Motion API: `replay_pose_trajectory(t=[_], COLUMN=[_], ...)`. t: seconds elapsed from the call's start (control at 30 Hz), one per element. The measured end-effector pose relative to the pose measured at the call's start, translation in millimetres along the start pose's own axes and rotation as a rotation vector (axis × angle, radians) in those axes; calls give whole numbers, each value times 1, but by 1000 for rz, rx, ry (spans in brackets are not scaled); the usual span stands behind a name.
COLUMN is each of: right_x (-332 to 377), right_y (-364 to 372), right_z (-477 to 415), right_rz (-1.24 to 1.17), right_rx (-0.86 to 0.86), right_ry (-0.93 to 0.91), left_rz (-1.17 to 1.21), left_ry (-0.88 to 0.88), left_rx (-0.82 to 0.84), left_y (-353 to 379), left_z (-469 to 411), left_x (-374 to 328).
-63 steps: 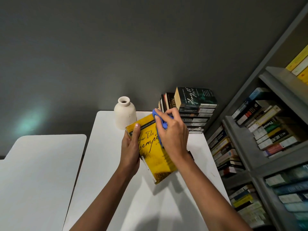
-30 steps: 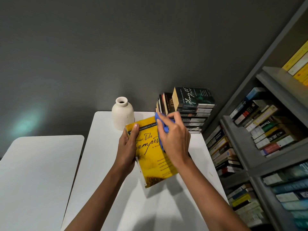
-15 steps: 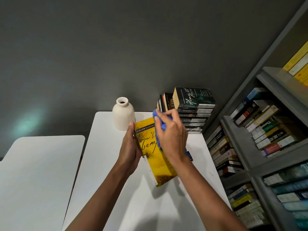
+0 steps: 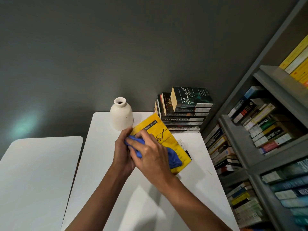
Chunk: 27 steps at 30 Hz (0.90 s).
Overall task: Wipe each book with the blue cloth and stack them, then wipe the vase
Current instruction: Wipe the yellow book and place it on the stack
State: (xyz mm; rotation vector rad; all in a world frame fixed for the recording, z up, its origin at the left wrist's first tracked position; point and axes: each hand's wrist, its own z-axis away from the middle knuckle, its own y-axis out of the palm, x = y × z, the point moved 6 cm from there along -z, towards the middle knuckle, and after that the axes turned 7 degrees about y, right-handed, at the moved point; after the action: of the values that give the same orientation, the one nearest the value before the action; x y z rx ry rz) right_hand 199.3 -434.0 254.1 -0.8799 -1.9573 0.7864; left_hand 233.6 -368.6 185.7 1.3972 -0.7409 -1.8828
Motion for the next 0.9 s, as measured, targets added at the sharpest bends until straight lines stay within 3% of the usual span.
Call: replay_pose_trajectory(t=[0.17, 0.4, 0.5, 0.67, 0.9], right_x=[-6, -37, -66, -85, -27], right_y=[-2, -12, -20, -29, -6], right_z=[5, 33, 45, 33, 32], right_rz=[-60, -99, -99, -35, 24], right_rx=[56, -27, -92, -237, -135], right_ry=[5, 26, 145, 395, 109], left_rz=[-79, -109, -65, -1, -45], left_ry=[-123, 79, 129, 153, 248], left_rx=[34, -84, -175, -189, -273], left_y=[-8, -12, -19, -14, -19], left_z=[3, -7, -5, -2, -8], left_x=[8, -9, -15, -11, -26])
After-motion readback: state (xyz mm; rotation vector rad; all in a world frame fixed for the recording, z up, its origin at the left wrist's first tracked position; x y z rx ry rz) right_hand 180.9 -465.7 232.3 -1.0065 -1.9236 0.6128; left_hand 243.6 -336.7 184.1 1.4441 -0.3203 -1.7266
